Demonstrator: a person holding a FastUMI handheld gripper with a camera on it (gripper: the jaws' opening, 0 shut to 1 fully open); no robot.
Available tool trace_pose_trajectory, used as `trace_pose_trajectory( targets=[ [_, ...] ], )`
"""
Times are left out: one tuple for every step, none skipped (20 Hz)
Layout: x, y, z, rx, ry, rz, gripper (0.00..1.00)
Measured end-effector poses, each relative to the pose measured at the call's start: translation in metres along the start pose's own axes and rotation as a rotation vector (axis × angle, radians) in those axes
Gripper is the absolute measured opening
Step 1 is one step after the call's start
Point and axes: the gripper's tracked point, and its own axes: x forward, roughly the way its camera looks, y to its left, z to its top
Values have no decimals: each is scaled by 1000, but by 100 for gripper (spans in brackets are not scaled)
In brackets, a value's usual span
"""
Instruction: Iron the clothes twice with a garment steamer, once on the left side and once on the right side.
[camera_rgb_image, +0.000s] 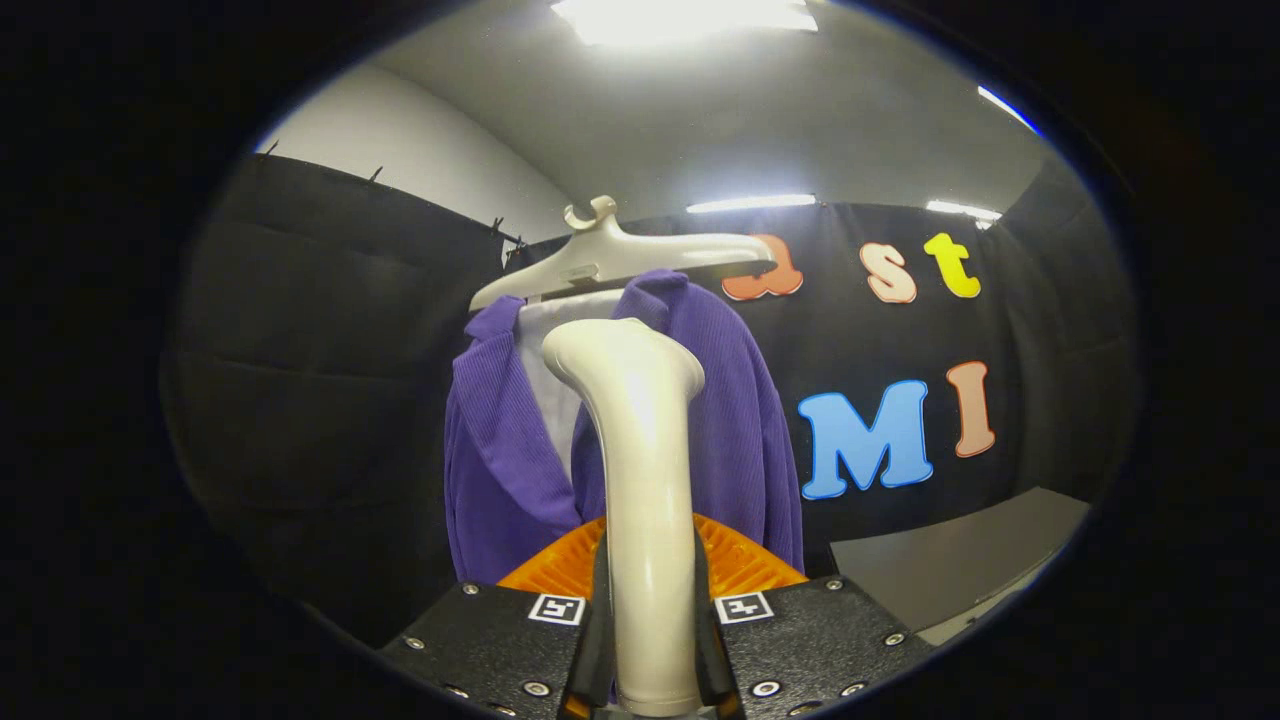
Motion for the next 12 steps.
trace_pose_trajectory(
  targets=[
    [2,-1,-9,-1,16,-4,33],
    [2,-3,-18,-5,28,-11,33],
    [2,-2,-26,-4,38,-14,33],
    [1,-1,-31,-2,43,-14,33],
    [0,0,-38,-1,52,-14,33],
    [-2,1,-45,-1,62,-14,33],
    [-3,0,-49,-5,67,-18,33],
    [-5,0,-55,-8,74,-23,33],
    [-9,-1,-64,-9,88,-26,33],
    [-12,-1,-73,-9,102,-31,33],
    [-15,-2,-80,-9,116,-38,33],
    [-18,-4,-87,-10,129,-44,33]
  ],
)
